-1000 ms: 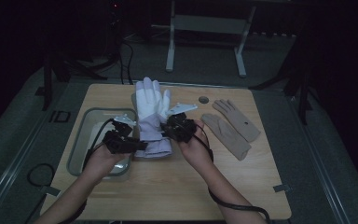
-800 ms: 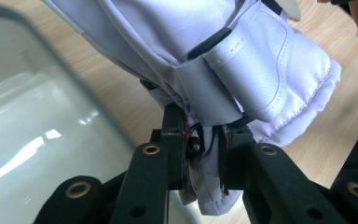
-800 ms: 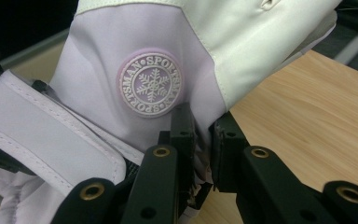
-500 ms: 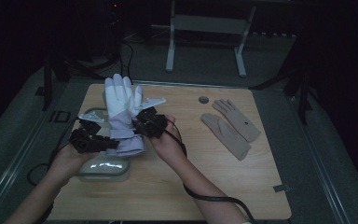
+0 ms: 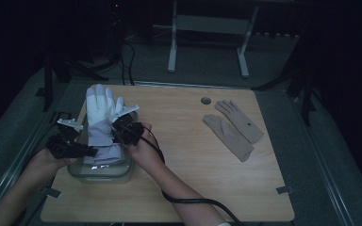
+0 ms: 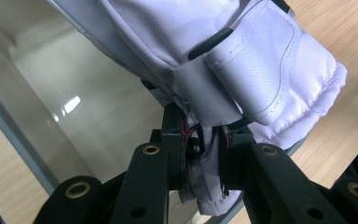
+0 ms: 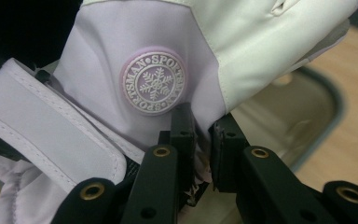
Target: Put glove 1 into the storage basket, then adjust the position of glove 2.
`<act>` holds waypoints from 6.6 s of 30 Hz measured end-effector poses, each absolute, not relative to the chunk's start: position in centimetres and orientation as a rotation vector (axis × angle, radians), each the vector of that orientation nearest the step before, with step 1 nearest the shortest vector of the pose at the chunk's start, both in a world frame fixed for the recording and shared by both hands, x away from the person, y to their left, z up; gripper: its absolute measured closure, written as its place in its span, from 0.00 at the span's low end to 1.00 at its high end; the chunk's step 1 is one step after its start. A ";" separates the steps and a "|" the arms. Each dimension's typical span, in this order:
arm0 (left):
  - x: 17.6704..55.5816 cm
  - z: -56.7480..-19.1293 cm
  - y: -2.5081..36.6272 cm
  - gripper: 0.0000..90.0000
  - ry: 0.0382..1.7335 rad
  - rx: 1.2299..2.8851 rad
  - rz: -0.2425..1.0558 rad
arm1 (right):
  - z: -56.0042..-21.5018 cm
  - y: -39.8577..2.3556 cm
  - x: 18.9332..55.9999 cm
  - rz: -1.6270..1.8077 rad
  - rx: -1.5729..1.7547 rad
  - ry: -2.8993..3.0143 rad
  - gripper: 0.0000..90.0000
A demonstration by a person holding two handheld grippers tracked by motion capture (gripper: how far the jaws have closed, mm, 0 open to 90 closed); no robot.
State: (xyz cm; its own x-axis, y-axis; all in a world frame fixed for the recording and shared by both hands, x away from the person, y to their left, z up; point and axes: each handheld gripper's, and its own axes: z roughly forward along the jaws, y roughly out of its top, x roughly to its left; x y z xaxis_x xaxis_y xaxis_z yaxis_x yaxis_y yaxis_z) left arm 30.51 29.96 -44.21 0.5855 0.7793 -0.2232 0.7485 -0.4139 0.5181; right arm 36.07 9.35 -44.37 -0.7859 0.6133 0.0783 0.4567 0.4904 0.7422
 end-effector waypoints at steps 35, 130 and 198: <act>29.9 -49.8 28.1 0.42 1.268 2.355 0.163 | -48.7 10.2 36.1 0.958 1.077 2.660 0.46; 26.7 -56.0 6.9 0.03 0.397 2.247 0.089 | -49.1 -19.8 38.2 0.988 1.096 2.382 0.12; 25.7 -56.9 7.6 0.04 0.301 2.266 0.093 | -52.9 -20.5 42.6 0.978 1.425 2.242 0.86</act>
